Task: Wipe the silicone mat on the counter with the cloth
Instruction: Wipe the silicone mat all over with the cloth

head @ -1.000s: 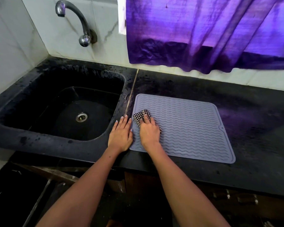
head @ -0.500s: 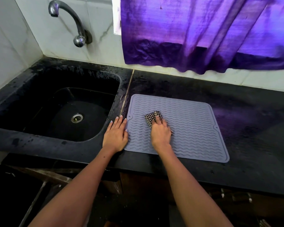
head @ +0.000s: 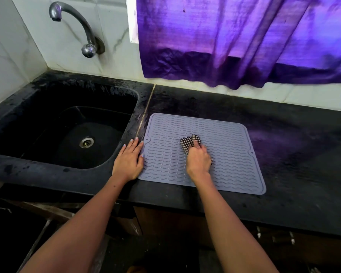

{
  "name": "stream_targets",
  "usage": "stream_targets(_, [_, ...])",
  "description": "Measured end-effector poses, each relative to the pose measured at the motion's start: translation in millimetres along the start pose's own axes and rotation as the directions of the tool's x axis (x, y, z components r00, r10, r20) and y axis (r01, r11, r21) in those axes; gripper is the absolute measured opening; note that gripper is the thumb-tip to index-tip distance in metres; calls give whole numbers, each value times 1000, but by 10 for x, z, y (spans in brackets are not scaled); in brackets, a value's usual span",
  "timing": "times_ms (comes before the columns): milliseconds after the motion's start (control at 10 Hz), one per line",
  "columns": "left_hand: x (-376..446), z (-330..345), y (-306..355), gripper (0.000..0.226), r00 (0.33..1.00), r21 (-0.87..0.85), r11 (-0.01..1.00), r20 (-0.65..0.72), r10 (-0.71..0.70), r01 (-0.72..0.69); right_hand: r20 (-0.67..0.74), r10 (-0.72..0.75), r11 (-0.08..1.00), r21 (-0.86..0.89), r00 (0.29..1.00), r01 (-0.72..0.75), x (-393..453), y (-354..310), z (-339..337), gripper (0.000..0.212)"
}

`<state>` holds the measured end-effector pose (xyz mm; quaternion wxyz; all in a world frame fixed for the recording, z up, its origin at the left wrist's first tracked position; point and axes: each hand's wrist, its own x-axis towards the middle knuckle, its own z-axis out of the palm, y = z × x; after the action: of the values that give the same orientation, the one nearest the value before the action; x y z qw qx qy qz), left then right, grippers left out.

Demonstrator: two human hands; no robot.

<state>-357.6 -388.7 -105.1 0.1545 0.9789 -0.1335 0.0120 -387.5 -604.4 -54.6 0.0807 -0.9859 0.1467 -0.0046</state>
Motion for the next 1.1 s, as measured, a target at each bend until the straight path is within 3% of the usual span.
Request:
stream_targets(200, [-16, -15, 11, 58, 1000, -23, 1000, -6, -4, 4, 46, -81, 997, 10, 996, 80, 34, 108, -57, 37])
stream_targets(300, [-13, -16, 26, 50, 1000, -24, 1000, -12, -14, 14, 6, 6, 995, 104, 1000, -7, 79, 162, -149, 34])
stream_targets(400, [-14, -27, 32, 50, 1000, -25, 1000, -17, -17, 16, -36, 40, 998, 54, 999, -38, 116, 239, -164, 33])
stream_targets(500, [-9, -15, 24, 49, 1000, -28, 999, -21, -19, 18, 9, 48, 999, -8, 999, -48, 99, 313, -88, 37])
stream_targets(600, [6, 4, 10, 50, 999, -24, 1000, -26, -18, 18, 30, -21, 997, -69, 999, 23, 61, 356, 25, 47])
stream_targets(800, [8, 12, -5, 66, 1000, -29, 999, -21, -15, 15, 50, -61, 998, -31, 997, 62, 73, 484, -6, 54])
stream_targets(900, [5, 15, -10, 66, 1000, -32, 999, -16, -18, 17, 67, 29, 996, 80, 997, -35, 88, 430, -125, 42])
stream_targets(1000, [7, 11, -6, 65, 1000, -37, 999, -20, -18, 18, -13, 123, 983, 138, 992, -120, 111, 454, -202, 34])
stream_targets(1100, [4, 10, -5, 65, 999, -41, 999, -31, -17, 16, -49, 161, 983, 95, 986, -156, 117, 570, -169, 33])
